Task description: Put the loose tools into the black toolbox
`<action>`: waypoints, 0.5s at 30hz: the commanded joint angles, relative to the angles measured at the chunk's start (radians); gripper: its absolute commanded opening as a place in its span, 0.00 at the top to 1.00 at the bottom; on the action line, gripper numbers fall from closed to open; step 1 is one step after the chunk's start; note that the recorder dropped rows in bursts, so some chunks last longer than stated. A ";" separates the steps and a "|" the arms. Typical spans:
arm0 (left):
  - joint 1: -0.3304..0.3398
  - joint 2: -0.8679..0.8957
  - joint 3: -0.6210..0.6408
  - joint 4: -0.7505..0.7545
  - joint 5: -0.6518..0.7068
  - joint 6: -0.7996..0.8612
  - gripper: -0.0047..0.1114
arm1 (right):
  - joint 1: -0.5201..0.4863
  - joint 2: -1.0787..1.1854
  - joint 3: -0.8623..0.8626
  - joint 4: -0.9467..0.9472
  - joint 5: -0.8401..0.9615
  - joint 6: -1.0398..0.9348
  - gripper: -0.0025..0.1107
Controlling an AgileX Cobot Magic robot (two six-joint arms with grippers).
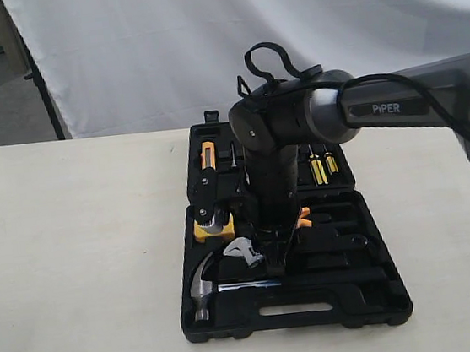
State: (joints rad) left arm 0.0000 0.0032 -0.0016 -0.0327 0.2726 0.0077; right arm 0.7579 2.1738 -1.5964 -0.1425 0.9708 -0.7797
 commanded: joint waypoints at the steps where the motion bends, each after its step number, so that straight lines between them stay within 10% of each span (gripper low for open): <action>1: -0.001 -0.003 0.002 0.002 -0.002 -0.008 0.95 | 0.000 -0.006 0.004 0.006 0.033 0.011 0.41; 10: -0.001 -0.003 0.002 0.002 -0.002 -0.008 0.95 | 0.000 -0.097 -0.043 0.008 0.019 0.103 0.45; 15: -0.001 -0.003 0.002 0.002 -0.002 -0.008 0.95 | -0.002 -0.090 -0.041 0.001 0.069 0.103 0.89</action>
State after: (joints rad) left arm 0.0000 0.0032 -0.0016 -0.0327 0.2726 0.0077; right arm 0.7597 2.0770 -1.6372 -0.1404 1.0040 -0.6802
